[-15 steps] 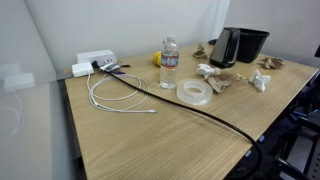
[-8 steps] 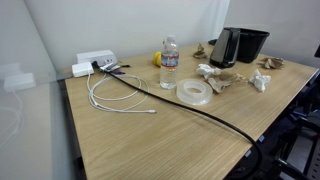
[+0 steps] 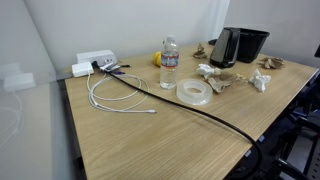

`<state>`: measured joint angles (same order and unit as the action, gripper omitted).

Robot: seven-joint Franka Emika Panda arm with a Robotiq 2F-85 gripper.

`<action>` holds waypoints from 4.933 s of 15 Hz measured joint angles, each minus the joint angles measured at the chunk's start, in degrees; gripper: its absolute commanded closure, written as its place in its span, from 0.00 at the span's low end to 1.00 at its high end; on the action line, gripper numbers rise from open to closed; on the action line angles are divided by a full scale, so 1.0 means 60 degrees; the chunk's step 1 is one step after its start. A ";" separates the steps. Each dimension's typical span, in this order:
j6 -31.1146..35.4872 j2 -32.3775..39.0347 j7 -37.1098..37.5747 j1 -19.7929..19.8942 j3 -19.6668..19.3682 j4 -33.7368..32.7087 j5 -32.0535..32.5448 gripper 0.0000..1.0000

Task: Press the button on the top to open the lid of the kettle

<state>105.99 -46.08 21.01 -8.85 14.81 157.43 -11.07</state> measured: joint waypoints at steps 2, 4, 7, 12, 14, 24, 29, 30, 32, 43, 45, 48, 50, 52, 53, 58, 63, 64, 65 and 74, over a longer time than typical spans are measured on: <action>0.0000 0.0000 0.0000 0.0000 0.0000 0.0000 0.0000 0.00; 0.0000 0.0000 0.0000 0.0000 0.0000 0.0000 0.0000 0.00; 0.0000 0.0000 0.0000 0.0000 0.0000 0.0000 0.0000 0.00; 0.0000 0.0000 0.0000 0.0000 0.0000 0.0000 0.0000 0.00; 0.0000 0.0000 0.0000 0.0000 0.0000 0.0000 0.0000 0.00; 0.0000 0.0000 0.0000 0.0000 0.0000 0.0000 0.0000 0.00; 0.0000 0.0000 0.0000 0.0000 -0.0001 0.0000 0.0000 0.00; 0.0000 0.0000 0.0000 0.0000 -0.0001 0.0000 0.0000 0.00; 0.0000 0.0000 0.0000 0.0000 -0.0001 0.0000 0.0000 0.00; 0.0000 -0.0001 0.0000 0.0000 0.0001 0.0000 0.0000 0.00; 0.0000 -0.0001 0.0000 0.0000 0.0001 0.0000 0.0000 0.00; 0.0000 -0.0001 0.0000 0.0000 0.0001 0.0000 0.0000 0.00; 0.0197 0.0022 0.0000 0.0000 0.0029 -0.0036 0.0045 0.00; 0.0837 0.0212 0.0002 0.0039 0.0118 -0.0148 0.0223 0.00; 0.1248 0.0389 0.0011 0.0086 0.0166 -0.0219 0.0350 0.00; 0.2854 0.1577 0.0261 0.0353 0.0259 -0.0690 0.1067 0.00; 0.2974 0.1790 0.0360 0.0431 0.0244 -0.0871 0.1173 0.00; 0.2974 0.1790 0.0363 0.0431 0.0244 -0.0871 0.1173 0.00; 0.2974 0.1790 0.0364 0.0431 0.0244 -0.0871 0.1173 0.00; 0.3559 0.2798 0.0572 0.1640 -0.0191 -0.2295 0.2562 0.00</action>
<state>127.35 -29.29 24.45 0.99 13.67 143.66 4.30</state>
